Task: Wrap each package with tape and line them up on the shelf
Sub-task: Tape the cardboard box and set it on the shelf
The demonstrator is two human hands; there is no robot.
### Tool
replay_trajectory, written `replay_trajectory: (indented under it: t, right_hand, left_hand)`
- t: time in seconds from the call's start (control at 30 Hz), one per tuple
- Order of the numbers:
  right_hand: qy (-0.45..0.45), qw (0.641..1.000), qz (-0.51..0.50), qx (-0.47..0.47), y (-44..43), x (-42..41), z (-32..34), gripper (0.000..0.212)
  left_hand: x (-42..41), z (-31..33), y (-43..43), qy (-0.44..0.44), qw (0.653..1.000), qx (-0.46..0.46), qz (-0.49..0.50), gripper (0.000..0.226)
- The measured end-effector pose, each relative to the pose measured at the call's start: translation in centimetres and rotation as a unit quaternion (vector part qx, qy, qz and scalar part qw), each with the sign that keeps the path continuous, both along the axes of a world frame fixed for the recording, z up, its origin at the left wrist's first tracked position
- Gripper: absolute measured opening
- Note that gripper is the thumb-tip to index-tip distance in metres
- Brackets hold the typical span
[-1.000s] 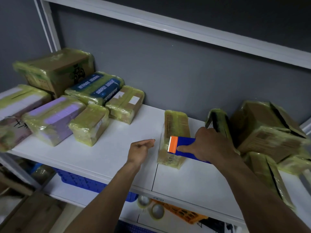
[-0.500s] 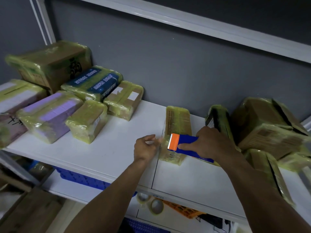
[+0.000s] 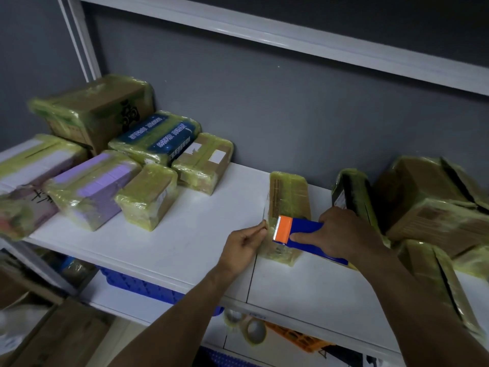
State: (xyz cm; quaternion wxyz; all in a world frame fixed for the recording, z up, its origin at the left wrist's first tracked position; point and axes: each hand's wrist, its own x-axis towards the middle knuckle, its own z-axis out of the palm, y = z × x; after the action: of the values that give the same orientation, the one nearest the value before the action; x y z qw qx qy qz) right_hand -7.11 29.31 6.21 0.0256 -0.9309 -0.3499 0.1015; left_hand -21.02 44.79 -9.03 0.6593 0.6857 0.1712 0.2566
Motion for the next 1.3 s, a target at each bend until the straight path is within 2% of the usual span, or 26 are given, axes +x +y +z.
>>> replay_trajectory:
  t: [0.07, 0.13, 0.2, 0.3, 0.4, 0.53, 0.7, 0.9, 1.17, 1.3]
  right_hand:
    - [0.003, 1.0, -0.001, 0.007, -0.3, 0.0, 0.0, 0.096]
    - [-0.006, 1.0, -0.008, 0.005, -0.3, 0.0, 0.0, 0.093]
    - [-0.005, 1.0, -0.017, 0.001, -0.3, 0.0, 0.2, 0.09]
    - [-0.011, 1.0, -0.007, 0.003, -0.6, -0.2, 0.0, 0.09]
    - [-0.017, 0.999, -0.005, 0.031, -1.0, -0.5, -0.5, 0.086]
    - [-0.009, 0.998, -0.012, 0.065, -1.3, -0.7, -0.7, 0.095]
    - [0.005, 0.998, -0.01, 0.069, -2.6, -0.5, -1.3, 0.066]
    - [0.015, 0.996, -0.028, 0.084, -4.0, 0.5, -0.8, 0.068]
    - [-0.016, 0.998, -0.041, 0.048, -4.3, 0.9, -0.8, 0.064]
    - [-0.013, 0.998, -0.038, 0.038, -4.1, 1.2, -0.7, 0.064]
  left_hand:
    - [-0.3, 0.5, 1.1, -0.003, 0.997, 0.055, -0.059, 0.051]
    - [-0.4, 1.4, 3.0, 0.004, 0.978, 0.185, -0.095, 0.06]
    - [0.1, 2.5, 4.7, 0.016, 0.937, 0.337, -0.094, 0.058]
    - [1.1, 3.3, 5.8, 0.034, 0.904, 0.416, -0.091, 0.049]
    - [1.5, 3.2, 5.9, 0.014, 0.91, 0.406, -0.08, 0.05]
    - [1.5, 3.0, 6.0, -0.011, 0.923, 0.373, -0.095, 0.053]
    - [1.7, 2.9, 6.5, -0.001, 0.927, 0.356, -0.116, 0.052]
    - [1.6, 2.9, 6.0, -0.005, 0.933, 0.346, -0.1, 0.045]
    - [1.7, 2.9, 4.9, 0.023, 0.918, 0.383, -0.096, 0.053]
    - [2.1, 3.0, 4.6, 0.041, 0.912, 0.401, -0.071, 0.048]
